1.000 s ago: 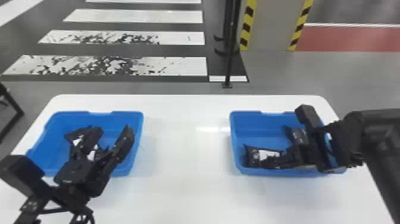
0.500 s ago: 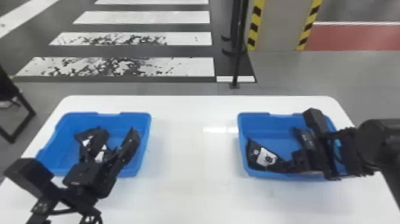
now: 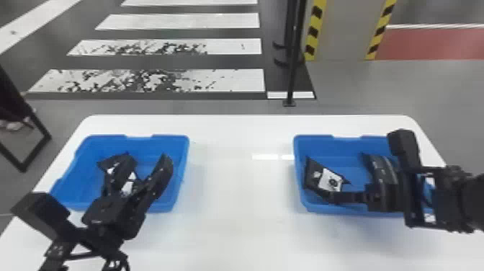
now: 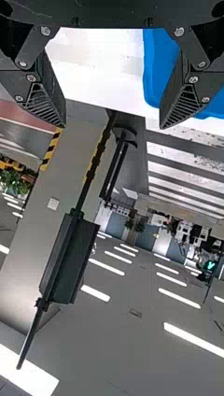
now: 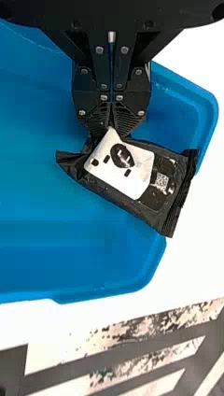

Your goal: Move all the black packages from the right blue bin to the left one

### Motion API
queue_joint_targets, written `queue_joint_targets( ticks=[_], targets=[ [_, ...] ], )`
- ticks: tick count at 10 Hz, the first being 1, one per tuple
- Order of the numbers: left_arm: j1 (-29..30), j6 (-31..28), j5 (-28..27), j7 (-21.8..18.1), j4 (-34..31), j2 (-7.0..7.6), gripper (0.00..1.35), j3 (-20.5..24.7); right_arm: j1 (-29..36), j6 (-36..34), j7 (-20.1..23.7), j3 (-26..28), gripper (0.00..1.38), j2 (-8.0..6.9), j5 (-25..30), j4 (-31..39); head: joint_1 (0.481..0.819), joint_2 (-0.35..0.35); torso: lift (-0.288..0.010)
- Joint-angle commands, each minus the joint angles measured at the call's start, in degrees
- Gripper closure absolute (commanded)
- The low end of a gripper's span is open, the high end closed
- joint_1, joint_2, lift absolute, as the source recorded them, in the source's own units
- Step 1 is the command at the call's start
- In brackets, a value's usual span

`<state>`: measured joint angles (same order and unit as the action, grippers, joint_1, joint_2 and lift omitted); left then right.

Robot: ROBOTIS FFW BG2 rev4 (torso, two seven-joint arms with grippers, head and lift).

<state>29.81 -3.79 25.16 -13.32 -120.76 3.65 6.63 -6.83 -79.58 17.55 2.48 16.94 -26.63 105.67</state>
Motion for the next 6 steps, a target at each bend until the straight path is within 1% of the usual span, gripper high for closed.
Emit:
queue_joint_targets(
  ticks=[1,2,3,4,5,6],
  targets=[
    [0.00,0.56,0.20,0.05,0.17,-0.05,0.32,-0.12,1.48,1.40,-0.06,0.95,1.12,-0.15,-0.56,3.38,0.695,0.043,-0.140],
    [0.00,1.40,0.09,-0.04,0.17,-0.05,0.32,0.00,2.19,3.51,0.29,1.41,1.12,-0.15,-1.82,5.49,0.695,0.044,-0.140],
    [0.00,1.96,0.20,0.05,0.31,-0.13,0.32,-0.12,2.19,6.32,2.40,2.09,1.12,-0.15,-2.28,7.46,0.695,0.052,-0.140],
    [-0.14,3.09,0.43,0.05,0.31,-0.05,0.31,-0.80,1.48,8.71,4.33,2.32,1.12,-0.06,-4.22,8.02,0.695,0.059,-0.140],
    [-0.42,4.35,1.91,0.05,0.17,0.22,0.31,-2.17,0.64,10.12,6.18,2.21,1.12,-0.06,-5.82,8.16,0.695,0.070,-0.140],
    [-0.70,6.18,4.54,0.05,0.17,0.66,0.31,-4.46,-0.63,11.24,7.58,0.95,1.12,0.03,-7.88,7.32,0.695,0.078,-0.140]
  ],
)
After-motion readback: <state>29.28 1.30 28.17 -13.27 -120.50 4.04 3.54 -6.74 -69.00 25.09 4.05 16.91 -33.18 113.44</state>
